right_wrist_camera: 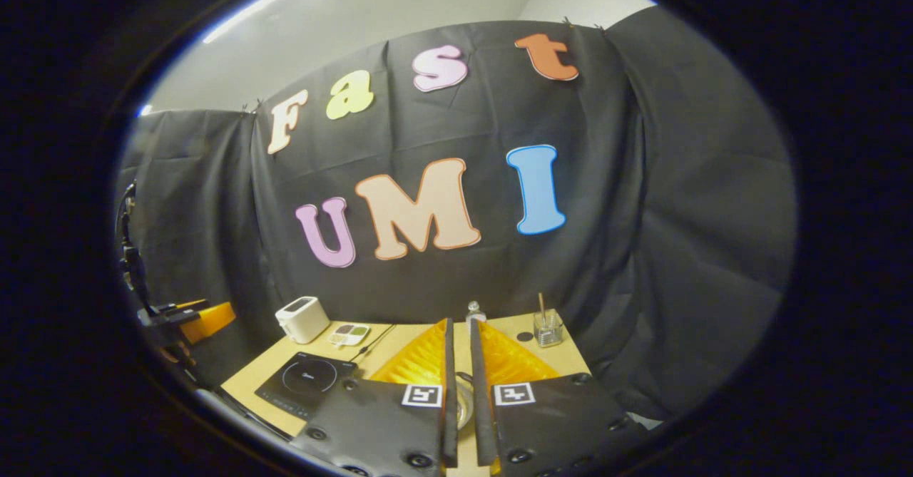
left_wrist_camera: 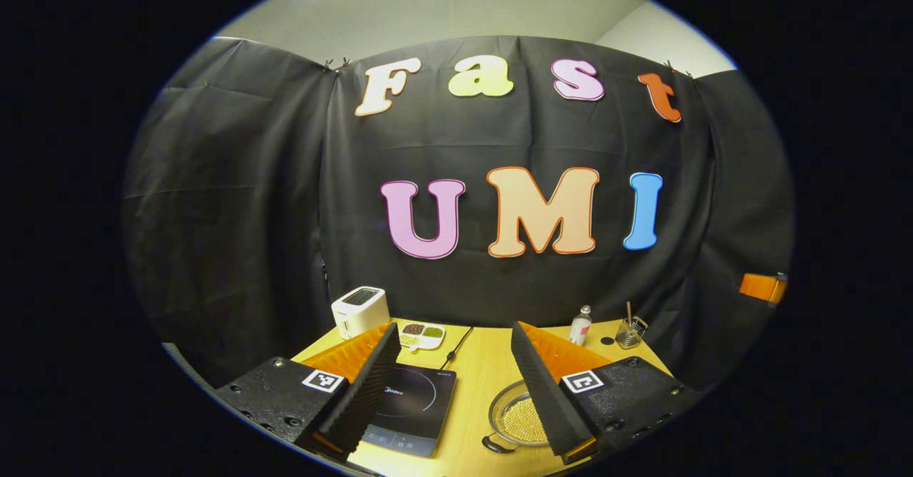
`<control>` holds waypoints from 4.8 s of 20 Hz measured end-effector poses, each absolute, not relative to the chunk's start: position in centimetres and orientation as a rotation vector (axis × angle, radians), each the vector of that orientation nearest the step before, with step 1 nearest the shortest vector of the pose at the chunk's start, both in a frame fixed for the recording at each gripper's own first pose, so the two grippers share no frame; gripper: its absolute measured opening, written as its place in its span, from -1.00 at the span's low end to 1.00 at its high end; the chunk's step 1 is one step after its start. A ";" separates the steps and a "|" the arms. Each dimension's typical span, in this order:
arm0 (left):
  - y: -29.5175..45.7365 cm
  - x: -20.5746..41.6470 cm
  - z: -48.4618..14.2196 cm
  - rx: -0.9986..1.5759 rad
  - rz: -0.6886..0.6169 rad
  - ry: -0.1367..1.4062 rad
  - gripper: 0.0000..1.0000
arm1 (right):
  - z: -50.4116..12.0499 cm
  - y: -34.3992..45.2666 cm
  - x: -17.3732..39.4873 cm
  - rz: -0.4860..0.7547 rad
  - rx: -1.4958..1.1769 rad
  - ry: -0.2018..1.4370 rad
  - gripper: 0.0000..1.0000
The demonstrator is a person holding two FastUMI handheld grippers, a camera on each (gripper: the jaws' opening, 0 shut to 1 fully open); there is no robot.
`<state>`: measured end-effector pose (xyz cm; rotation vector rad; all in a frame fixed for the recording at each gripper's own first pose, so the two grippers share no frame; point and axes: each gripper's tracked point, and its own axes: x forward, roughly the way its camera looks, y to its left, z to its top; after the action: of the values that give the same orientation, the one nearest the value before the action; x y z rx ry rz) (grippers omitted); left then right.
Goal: First push the handle of the pot to place it horizontally, then grasp the pot with both hands and set it on the induction cooktop.
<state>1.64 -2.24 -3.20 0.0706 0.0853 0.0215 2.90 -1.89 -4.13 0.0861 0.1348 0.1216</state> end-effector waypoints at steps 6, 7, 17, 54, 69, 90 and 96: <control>-1.9 1.6 -4.3 0.075 0.024 0.111 0.99 | -7.3 -2.0 3.0 0.117 0.073 0.221 -0.99; -1.9 1.5 -4.7 0.074 0.024 0.118 0.83 | -8.2 -1.9 3.0 0.117 0.067 0.244 -0.99; 1.2 1.0 -6.4 0.077 0.089 0.158 0.91 | -19.1 1.7 2.1 0.206 0.067 0.554 -0.76; 16.6 7.1 -13.3 0.066 -0.023 0.317 0.84 | -46.9 16.7 -3.5 0.027 -0.062 1.270 -0.77; 19.7 8.3 -16.7 -0.009 -0.009 0.381 0.91 | -47.9 25.1 1.3 -0.079 0.232 1.141 -0.76; 14.7 9.6 -19.3 -0.039 -0.121 0.435 0.92 | -47.1 30.1 6.1 -0.137 0.391 1.002 -0.75; 12.5 10.5 -20.3 -0.075 -0.194 0.471 0.90 | -43.5 27.7 4.2 -0.088 0.360 0.941 -0.76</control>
<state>10.54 12.48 -20.30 -0.0747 0.4709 -0.1935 4.19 27.74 -43.48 0.3596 0.9406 -0.0883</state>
